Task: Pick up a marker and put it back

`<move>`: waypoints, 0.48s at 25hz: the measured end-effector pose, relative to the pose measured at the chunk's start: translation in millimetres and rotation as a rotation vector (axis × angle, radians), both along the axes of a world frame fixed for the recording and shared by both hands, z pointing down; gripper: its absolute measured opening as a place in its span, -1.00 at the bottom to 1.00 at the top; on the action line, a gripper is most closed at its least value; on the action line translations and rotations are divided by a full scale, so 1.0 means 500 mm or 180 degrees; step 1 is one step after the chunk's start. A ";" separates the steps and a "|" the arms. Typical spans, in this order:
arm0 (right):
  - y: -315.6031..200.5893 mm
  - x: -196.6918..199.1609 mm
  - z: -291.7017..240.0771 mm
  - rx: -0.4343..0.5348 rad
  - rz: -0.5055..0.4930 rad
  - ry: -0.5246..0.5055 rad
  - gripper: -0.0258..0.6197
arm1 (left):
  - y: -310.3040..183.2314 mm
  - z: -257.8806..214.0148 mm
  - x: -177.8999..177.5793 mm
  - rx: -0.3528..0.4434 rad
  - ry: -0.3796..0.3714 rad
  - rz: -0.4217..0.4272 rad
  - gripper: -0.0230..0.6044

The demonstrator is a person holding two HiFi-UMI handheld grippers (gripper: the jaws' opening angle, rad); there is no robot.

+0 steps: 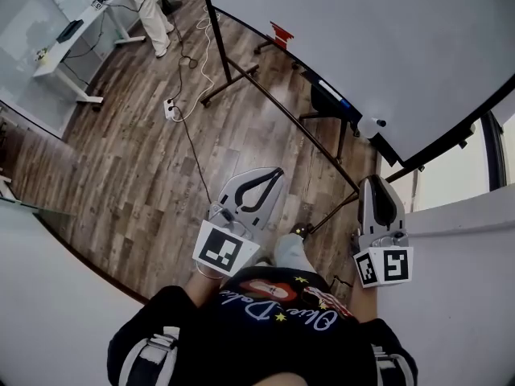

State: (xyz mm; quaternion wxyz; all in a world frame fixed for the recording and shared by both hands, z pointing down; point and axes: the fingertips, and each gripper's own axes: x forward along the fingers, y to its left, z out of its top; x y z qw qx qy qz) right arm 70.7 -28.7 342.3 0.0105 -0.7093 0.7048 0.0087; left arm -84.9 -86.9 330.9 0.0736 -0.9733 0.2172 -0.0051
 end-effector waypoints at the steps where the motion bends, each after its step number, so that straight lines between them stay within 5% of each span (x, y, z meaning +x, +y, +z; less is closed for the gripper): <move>1: -0.008 0.011 0.002 -0.0005 0.0016 0.0000 -0.80 | -0.010 0.001 0.009 -0.0002 -0.0010 -0.0009 -0.91; 12: -0.111 0.137 0.035 -0.0138 0.0155 0.0186 -0.66 | -0.103 0.015 0.132 -0.0144 -0.0022 0.0042 -0.92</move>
